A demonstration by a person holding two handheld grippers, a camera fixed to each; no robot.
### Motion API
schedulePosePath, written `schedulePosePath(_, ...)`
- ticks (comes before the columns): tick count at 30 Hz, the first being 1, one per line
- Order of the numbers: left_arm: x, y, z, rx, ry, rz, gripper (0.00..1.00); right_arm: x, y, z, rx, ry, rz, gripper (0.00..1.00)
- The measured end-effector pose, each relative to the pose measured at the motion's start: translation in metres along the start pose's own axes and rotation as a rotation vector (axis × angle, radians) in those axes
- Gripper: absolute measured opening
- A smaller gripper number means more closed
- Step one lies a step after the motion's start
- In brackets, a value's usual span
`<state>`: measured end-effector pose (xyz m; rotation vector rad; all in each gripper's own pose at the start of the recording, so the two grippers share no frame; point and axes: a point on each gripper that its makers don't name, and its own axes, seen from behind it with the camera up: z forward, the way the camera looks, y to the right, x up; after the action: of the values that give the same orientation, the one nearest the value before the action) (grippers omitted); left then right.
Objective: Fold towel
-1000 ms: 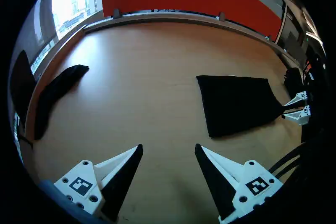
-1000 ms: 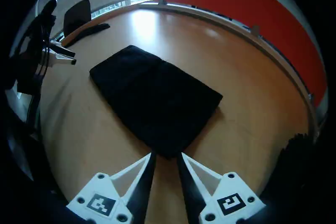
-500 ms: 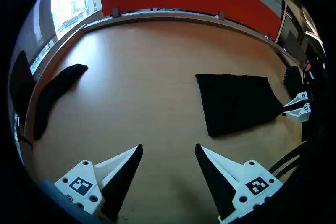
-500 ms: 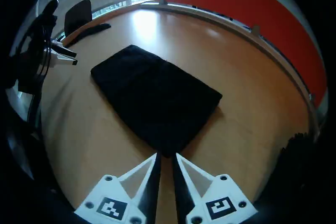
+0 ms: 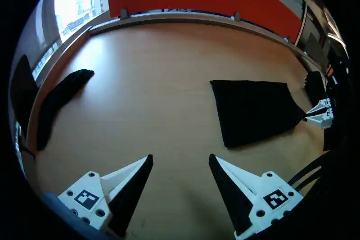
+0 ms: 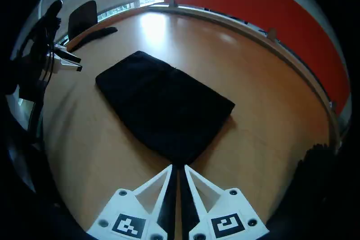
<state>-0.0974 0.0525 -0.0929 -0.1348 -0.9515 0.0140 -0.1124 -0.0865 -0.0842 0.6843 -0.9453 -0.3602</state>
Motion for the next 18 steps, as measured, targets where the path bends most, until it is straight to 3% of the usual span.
schedulePosePath(9,0.003,-0.002,0.0,0.004,0.003,0.003,0.92,0.025,0.007,-0.013,-0.034,0.053,-0.032,0.04)
schedulePosePath(18,0.006,-0.001,-0.001,0.003,0.008,0.002,0.92,0.067,0.02,-0.041,-0.077,0.129,-0.066,0.04)
